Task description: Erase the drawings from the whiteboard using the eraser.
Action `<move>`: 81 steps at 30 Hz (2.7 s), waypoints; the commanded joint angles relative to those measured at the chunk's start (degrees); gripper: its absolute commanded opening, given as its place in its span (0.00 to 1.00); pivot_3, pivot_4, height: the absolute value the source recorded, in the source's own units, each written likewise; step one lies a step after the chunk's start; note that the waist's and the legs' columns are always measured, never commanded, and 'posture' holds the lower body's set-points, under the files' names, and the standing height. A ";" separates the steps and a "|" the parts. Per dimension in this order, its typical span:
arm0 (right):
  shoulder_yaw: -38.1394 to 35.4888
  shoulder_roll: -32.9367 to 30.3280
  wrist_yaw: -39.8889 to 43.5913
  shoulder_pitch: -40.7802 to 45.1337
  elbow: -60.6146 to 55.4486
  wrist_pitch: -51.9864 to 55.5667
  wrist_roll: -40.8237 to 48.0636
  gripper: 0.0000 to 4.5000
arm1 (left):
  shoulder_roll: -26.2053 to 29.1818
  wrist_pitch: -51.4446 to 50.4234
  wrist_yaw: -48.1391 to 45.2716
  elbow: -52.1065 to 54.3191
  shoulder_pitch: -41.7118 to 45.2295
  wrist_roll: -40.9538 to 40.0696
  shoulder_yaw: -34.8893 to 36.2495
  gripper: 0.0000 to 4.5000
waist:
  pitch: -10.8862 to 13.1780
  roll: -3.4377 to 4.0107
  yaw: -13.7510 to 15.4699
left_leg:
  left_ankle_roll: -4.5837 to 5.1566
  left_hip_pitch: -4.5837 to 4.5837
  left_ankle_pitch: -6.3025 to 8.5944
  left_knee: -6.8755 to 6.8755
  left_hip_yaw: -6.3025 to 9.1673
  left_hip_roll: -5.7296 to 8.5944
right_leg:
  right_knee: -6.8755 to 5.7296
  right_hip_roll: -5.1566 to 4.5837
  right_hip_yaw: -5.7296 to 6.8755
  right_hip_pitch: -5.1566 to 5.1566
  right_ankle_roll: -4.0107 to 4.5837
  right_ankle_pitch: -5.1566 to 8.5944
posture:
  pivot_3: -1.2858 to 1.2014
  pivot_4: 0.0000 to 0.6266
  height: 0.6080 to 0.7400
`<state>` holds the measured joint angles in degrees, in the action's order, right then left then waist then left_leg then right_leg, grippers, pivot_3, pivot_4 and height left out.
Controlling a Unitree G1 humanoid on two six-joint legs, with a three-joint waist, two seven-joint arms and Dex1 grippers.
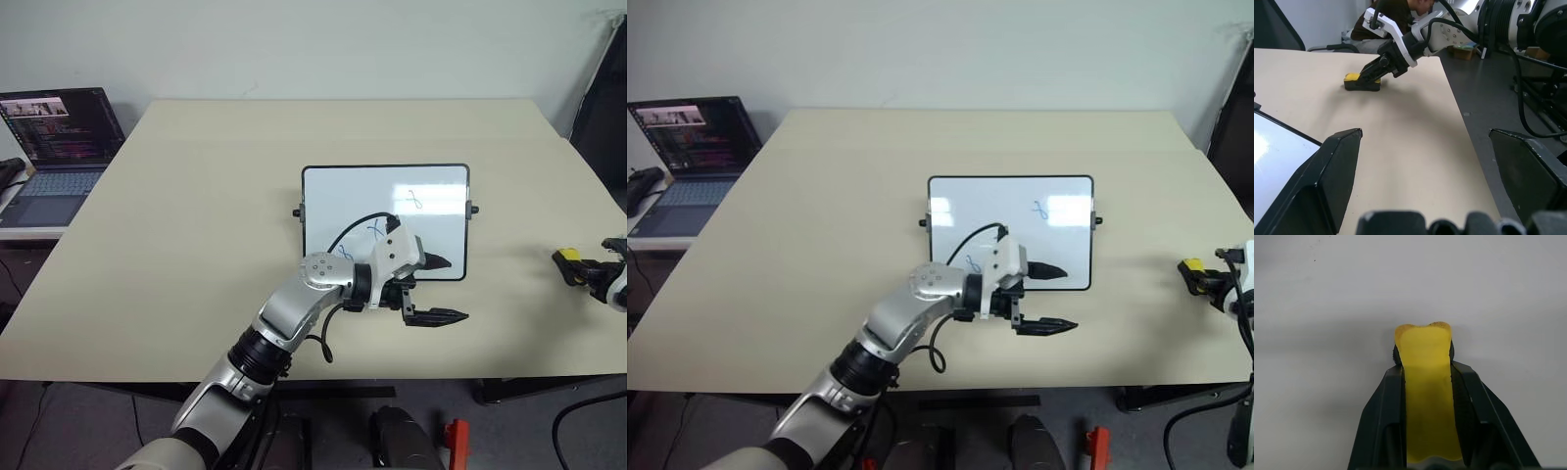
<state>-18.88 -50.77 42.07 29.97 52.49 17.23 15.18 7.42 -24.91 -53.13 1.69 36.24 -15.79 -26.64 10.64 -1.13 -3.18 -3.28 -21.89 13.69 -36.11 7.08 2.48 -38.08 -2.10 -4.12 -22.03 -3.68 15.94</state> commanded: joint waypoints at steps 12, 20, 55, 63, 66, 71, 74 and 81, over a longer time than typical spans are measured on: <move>-5.27 -4.75 2.26 -7.20 -46.18 13.55 8.64 0.20 | 10.73 1.50 -2.03 5.12 0.87 -2.17 11.00 1.00 | -0.03 0.23 -0.15 | -0.01 -0.03 0.01 0.01 0.05 -0.11 | -0.05 0.01 0.02 -0.05 -0.02 0.01 | 0.52 0.24 1.00; 7.17 -2.64 6.25 9.13 -61.77 19.44 13.74 0.20 | 21.67 7.19 -3.59 6.71 -7.30 -1.69 18.52 1.00 | 0.00 0.22 -0.09 | -0.01 -0.02 0.01 0.06 0.14 -0.26 | 0.01 0.01 0.07 -0.07 0.00 -0.01 | 0.52 0.24 1.00; 41.86 24.79 6.39 14.82 -39.23 -7.61 -18.16 0.19 | 27.77 10.79 -2.05 8.99 -24.87 -2.71 28.41 1.00 | 0.02 0.19 1.12 | -0.02 -0.72 0.01 -0.01 0.58 -0.24 | -0.03 -0.17 0.50 -0.62 0.10 -0.07 | 0.52 0.24 1.00; 42.23 25.91 4.83 14.02 -31.51 -11.57 -22.54 0.19 | 29.02 10.49 -2.00 8.90 -23.65 -1.91 28.17 1.00 | 0.00 0.16 0.90 | -0.02 0.06 0.01 0.02 0.54 -0.20 | -0.03 -0.08 0.51 0.06 0.17 -0.10 | 0.52 0.24 1.00; 42.07 27.03 4.14 12.69 -30.30 -11.98 -22.84 0.19 | 29.30 10.18 -1.90 9.02 -22.90 -2.00 28.04 1.00 | -0.01 0.15 0.76 | 0.01 0.29 -0.03 0.00 0.54 -0.20 | -0.03 -0.05 0.51 0.29 0.18 -0.11 | 0.52 0.24 1.00; 44.68 27.48 4.41 9.54 -29.14 -12.78 -25.14 0.19 | 29.13 10.71 -1.50 8.29 -21.39 -1.24 27.45 1.00 | -0.15 0.04 0.74 | 0.02 0.94 -0.03 0.04 0.54 -0.21 | 0.00 -0.03 0.51 0.92 0.13 0.00 | 0.52 0.24 1.00; 45.63 27.56 5.72 7.91 -30.19 -12.21 -25.53 0.19 | 29.28 10.84 -1.73 7.95 -21.03 -1.30 27.25 1.00 | -0.39 -0.01 0.55 | 0.02 1.05 -0.03 0.04 0.50 -0.24 | -0.03 0.00 0.45 0.97 0.09 0.01 | 0.52 0.24 1.00; 45.63 26.95 6.99 5.80 -31.48 -11.36 -25.82 0.19 | 29.09 10.83 -1.66 7.85 -20.49 -1.31 26.83 1.00 | -0.44 -0.05 0.41 | 0.08 1.08 -0.09 0.03 0.54 -0.29 | -0.03 0.05 0.43 0.95 0.03 -0.06 | 0.52 0.24 1.00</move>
<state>26.10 -22.36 48.68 37.46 17.77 2.76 -7.95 36.14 -14.67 -54.68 8.65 14.53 -16.88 0.20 10.20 -1.18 -2.78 -3.20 -20.81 13.59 -36.08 7.62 2.19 -38.11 -2.06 -3.70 -21.07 -3.65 15.88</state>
